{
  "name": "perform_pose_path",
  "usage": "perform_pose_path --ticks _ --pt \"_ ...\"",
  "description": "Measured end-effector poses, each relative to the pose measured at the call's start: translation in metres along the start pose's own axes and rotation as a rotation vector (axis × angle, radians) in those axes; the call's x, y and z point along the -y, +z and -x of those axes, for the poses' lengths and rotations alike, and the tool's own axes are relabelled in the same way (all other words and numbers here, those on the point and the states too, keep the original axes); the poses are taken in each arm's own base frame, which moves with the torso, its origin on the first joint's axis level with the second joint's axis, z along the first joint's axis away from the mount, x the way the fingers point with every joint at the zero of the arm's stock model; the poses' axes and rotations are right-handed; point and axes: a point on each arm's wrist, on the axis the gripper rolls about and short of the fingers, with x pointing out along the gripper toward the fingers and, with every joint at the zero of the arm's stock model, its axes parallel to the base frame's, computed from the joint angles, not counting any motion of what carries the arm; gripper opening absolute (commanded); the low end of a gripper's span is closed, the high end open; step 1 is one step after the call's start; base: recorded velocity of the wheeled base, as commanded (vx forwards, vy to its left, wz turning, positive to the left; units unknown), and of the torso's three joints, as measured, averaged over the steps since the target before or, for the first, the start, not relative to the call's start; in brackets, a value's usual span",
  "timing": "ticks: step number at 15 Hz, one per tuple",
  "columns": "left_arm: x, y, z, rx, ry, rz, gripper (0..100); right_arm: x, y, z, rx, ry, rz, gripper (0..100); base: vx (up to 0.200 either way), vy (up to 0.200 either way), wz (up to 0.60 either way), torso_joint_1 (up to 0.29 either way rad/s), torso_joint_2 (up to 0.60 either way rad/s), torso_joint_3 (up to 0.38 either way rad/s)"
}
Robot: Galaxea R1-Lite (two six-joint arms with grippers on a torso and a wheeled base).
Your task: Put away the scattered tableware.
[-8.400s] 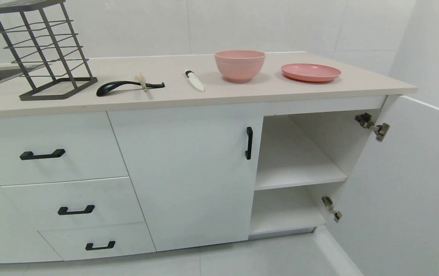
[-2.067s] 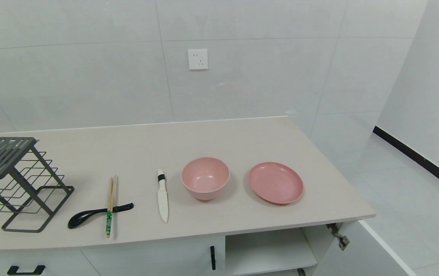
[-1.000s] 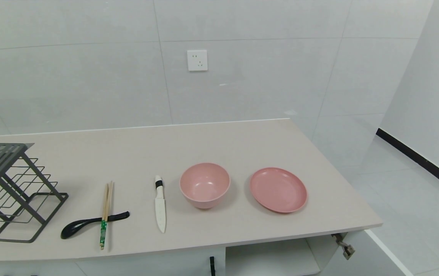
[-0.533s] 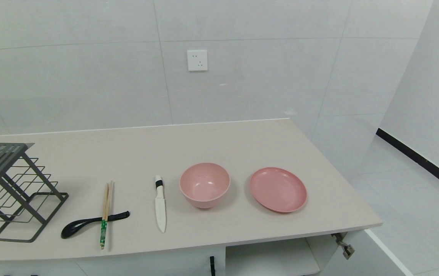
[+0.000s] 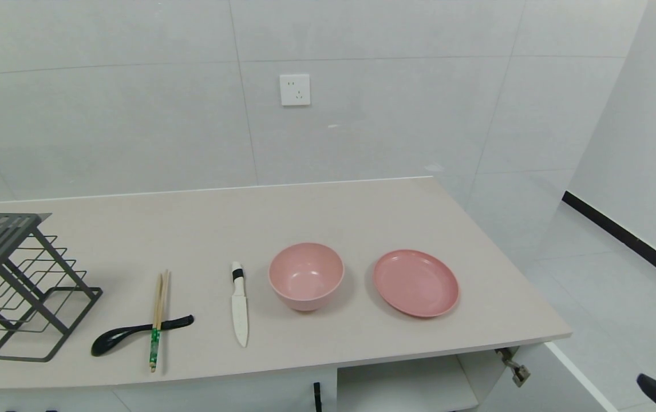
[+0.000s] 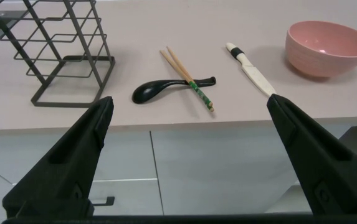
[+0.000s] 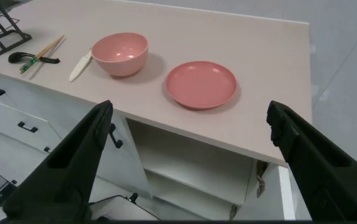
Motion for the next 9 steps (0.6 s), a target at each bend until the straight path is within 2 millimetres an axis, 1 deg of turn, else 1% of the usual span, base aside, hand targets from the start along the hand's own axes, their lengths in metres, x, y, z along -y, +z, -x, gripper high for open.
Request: perform_pose_path --ticks 4,9 --pt "0.000 0.000 0.000 0.000 0.000 0.000 100 0.009 -0.001 -0.022 -0.095 0.027 -0.037 100 0.000 0.000 0.00 0.000 0.00 0.000" --pt "0.000 0.000 0.000 0.000 0.000 -0.002 100 0.016 -0.002 -0.041 -0.151 0.039 -0.059 100 0.000 0.000 0.00 0.000 0.00 0.000"
